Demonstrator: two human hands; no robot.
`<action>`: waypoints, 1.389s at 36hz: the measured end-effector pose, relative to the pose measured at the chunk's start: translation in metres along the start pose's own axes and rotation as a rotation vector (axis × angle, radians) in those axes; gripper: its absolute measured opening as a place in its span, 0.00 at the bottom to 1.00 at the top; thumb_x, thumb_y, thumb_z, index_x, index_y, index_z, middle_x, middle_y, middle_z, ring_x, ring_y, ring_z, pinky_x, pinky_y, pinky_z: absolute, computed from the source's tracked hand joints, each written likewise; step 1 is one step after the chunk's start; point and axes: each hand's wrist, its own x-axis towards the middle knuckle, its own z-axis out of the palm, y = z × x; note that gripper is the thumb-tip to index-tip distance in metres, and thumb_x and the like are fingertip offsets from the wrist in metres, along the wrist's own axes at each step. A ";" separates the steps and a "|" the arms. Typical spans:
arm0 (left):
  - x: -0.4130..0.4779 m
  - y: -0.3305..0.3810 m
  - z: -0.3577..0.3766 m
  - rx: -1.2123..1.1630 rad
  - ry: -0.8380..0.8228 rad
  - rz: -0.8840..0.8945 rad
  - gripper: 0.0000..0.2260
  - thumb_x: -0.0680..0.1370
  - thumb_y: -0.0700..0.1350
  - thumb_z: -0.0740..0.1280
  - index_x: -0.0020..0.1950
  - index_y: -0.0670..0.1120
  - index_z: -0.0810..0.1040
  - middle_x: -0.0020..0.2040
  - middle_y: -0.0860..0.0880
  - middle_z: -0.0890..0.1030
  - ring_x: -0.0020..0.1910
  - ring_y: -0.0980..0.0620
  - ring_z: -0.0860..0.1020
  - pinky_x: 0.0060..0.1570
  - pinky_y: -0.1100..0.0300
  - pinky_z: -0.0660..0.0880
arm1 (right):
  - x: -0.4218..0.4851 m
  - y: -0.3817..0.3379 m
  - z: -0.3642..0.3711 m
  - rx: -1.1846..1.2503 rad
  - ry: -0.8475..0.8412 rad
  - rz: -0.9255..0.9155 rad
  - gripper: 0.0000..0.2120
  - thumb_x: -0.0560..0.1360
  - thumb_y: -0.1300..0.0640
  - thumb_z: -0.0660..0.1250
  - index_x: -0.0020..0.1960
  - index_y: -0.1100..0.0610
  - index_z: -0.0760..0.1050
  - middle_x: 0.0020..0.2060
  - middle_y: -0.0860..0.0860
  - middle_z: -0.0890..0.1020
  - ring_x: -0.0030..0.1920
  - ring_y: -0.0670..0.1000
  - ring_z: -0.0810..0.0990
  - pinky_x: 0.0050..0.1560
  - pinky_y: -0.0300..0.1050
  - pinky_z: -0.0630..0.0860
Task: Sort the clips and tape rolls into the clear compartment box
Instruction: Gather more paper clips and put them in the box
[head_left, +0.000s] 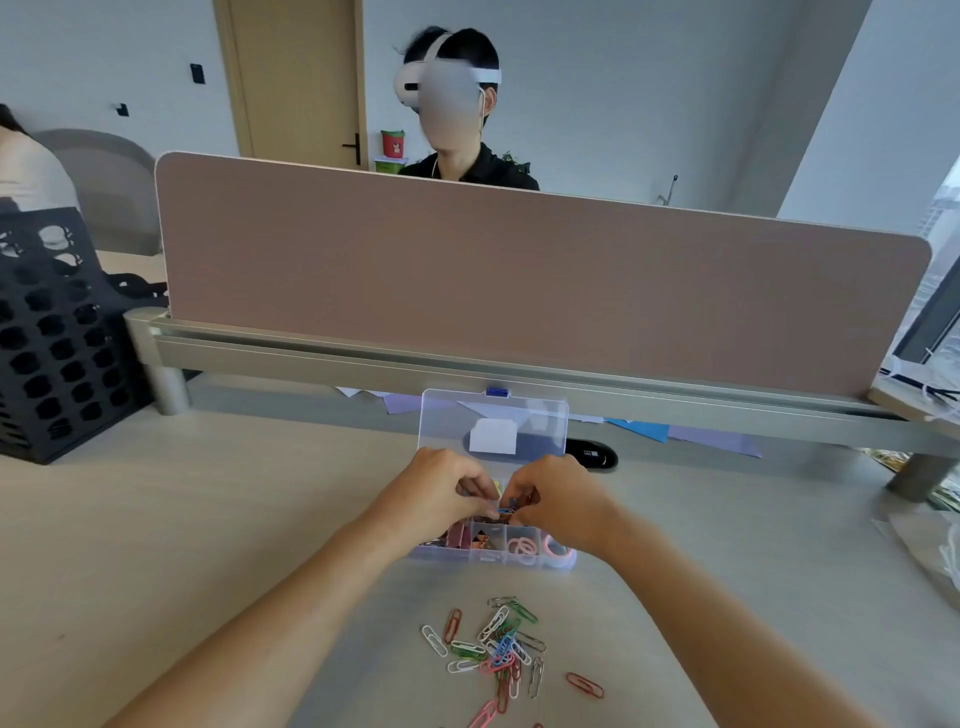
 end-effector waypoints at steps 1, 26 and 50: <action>0.000 0.001 0.000 0.004 -0.002 0.001 0.06 0.71 0.43 0.76 0.47 0.48 0.86 0.42 0.53 0.84 0.35 0.66 0.78 0.36 0.77 0.71 | 0.000 0.001 -0.001 -0.019 -0.005 -0.007 0.11 0.73 0.63 0.66 0.51 0.53 0.82 0.48 0.49 0.84 0.42 0.46 0.78 0.45 0.38 0.76; 0.005 0.004 0.005 0.024 -0.018 0.025 0.03 0.72 0.47 0.75 0.45 0.51 0.86 0.39 0.56 0.83 0.37 0.61 0.79 0.37 0.68 0.74 | -0.016 0.019 0.002 0.183 0.068 -0.049 0.09 0.72 0.62 0.69 0.48 0.50 0.82 0.38 0.40 0.80 0.40 0.39 0.80 0.44 0.29 0.75; 0.000 0.001 0.013 0.294 -0.104 0.265 0.17 0.77 0.44 0.61 0.58 0.63 0.81 0.50 0.60 0.70 0.52 0.58 0.62 0.57 0.61 0.65 | -0.025 0.050 0.004 0.035 0.239 -0.123 0.14 0.76 0.63 0.64 0.49 0.45 0.82 0.48 0.43 0.71 0.49 0.42 0.70 0.51 0.37 0.70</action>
